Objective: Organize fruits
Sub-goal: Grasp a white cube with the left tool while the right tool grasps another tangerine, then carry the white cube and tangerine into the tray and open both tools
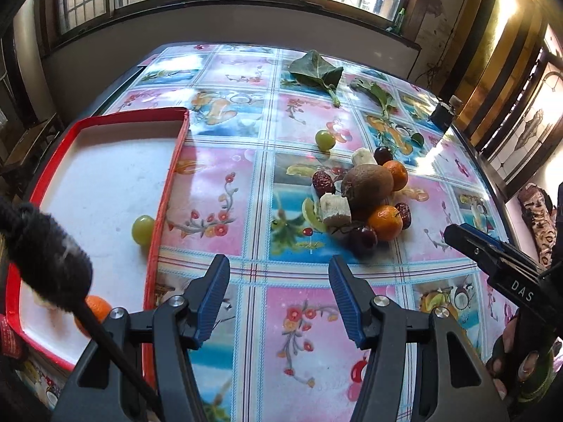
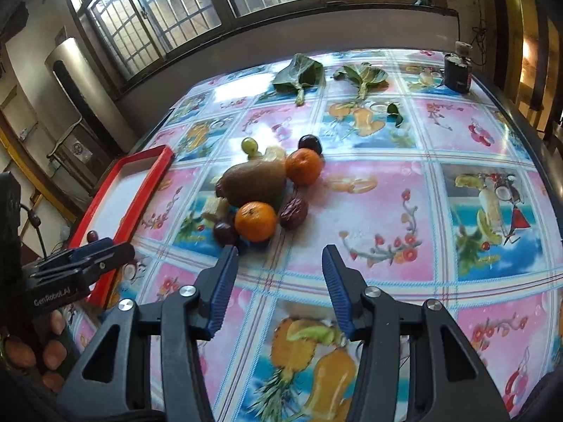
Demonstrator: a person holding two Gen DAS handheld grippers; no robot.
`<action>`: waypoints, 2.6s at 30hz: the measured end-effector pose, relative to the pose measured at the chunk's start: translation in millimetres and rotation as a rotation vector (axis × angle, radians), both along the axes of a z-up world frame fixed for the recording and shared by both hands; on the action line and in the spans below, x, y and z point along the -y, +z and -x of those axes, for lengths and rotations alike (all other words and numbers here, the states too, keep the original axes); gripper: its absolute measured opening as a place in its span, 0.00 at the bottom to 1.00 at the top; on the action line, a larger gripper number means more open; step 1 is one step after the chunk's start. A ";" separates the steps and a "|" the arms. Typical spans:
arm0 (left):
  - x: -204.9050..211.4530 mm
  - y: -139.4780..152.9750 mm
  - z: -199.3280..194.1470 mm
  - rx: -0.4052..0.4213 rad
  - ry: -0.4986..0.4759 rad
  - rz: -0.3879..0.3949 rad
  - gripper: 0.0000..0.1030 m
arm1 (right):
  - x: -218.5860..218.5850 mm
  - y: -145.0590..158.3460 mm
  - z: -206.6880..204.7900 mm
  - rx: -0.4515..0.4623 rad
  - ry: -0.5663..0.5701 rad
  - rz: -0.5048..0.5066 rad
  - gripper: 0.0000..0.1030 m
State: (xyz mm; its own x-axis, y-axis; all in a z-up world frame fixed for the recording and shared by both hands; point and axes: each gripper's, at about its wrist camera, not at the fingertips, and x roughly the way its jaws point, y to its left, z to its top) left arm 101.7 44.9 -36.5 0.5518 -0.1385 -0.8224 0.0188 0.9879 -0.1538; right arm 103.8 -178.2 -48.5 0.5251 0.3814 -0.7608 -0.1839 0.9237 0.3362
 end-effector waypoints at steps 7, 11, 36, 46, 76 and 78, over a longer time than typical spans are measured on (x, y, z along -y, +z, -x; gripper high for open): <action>22.9 -16.5 -34.2 -0.044 -0.048 0.049 0.56 | 8.4 -3.3 -35.6 -0.009 -0.022 -0.003 0.41; 30.5 -23.9 -49.3 -0.061 -0.059 0.064 0.55 | 6.2 -6.9 -55.1 -0.017 -0.017 -0.002 0.41; 21.9 -34.5 -51.7 -0.063 -0.084 0.077 0.26 | -9.0 -39.3 -102.4 -0.103 0.006 -0.034 0.37; 6.3 -7.3 -3.1 -0.007 -0.043 0.051 0.26 | 1.6 -9.8 -32.5 -0.066 0.010 -0.102 0.37; -52.6 14.8 47.4 0.073 0.098 -0.018 0.26 | -87.7 15.7 26.6 -0.029 0.187 -0.093 0.37; -56.9 14.1 47.2 0.070 0.103 -0.015 0.26 | -94.2 17.7 26.8 -0.025 0.200 -0.091 0.37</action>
